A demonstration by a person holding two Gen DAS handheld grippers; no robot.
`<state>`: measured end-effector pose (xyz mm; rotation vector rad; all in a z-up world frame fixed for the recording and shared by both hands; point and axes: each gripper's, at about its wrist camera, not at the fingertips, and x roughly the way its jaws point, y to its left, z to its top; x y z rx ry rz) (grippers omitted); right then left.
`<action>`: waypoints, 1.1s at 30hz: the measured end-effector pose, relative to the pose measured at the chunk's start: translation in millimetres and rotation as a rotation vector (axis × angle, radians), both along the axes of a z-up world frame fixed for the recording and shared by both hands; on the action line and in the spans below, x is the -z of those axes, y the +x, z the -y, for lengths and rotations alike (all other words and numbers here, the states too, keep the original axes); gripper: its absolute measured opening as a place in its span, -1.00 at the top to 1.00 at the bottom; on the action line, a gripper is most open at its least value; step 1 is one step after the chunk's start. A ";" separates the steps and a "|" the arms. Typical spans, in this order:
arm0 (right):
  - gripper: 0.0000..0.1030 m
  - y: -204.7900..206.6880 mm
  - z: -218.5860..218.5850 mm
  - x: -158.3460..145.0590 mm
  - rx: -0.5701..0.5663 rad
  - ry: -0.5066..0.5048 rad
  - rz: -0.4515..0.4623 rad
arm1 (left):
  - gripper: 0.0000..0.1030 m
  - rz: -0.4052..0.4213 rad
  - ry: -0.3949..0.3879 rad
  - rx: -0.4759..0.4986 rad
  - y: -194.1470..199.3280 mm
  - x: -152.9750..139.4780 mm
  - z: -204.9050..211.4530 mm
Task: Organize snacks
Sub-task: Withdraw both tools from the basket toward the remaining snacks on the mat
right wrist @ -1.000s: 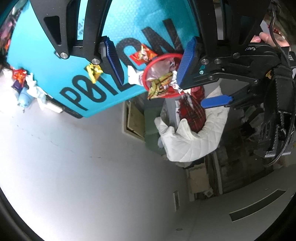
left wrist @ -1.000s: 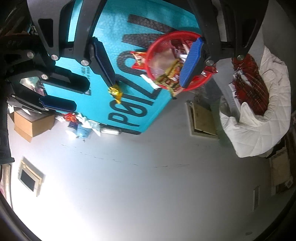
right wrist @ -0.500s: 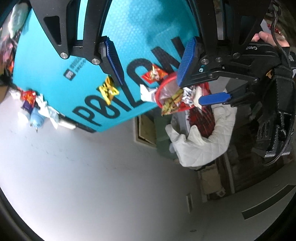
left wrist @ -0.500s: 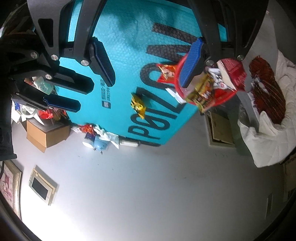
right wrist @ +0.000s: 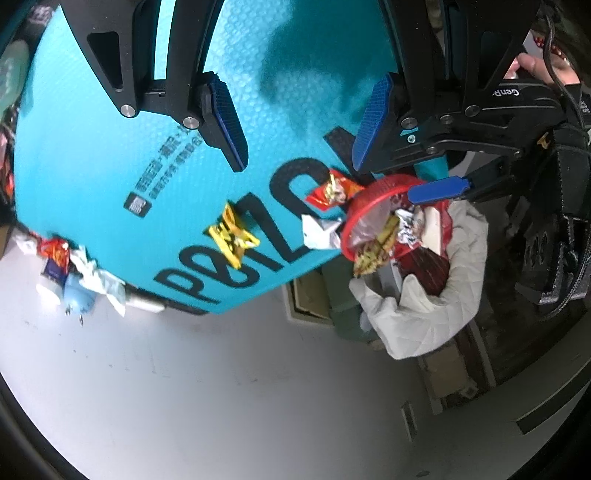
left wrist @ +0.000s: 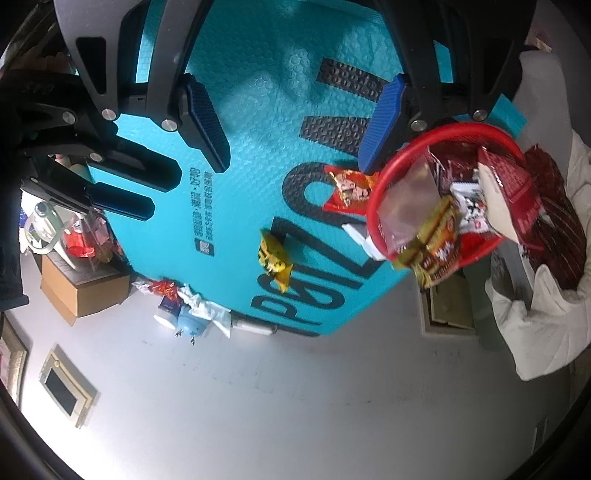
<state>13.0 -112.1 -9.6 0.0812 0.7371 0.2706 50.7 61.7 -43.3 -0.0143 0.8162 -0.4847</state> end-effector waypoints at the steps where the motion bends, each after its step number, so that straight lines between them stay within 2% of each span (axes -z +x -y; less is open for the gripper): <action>1: -0.15 1.9 0.6 3.2 0.002 -0.001 -0.007 | -0.38 -0.010 0.000 -0.004 2.0 4.0 0.5; 13: -0.15 28.3 14.7 33.0 0.041 0.005 -0.091 | -0.38 -0.117 -0.006 -0.050 39.9 50.0 12.4; 19: -0.15 42.0 21.3 44.4 0.054 -0.001 -0.120 | -0.38 -0.107 0.016 -0.087 54.7 60.3 21.2; 25: -0.15 51.0 27.9 49.9 0.065 0.003 -0.132 | -0.38 -0.161 0.005 -0.102 75.7 74.5 28.1; 33: -0.15 59.8 37.6 57.6 0.083 -0.003 -0.151 | -0.38 -0.138 -0.008 -0.141 88.8 82.3 35.6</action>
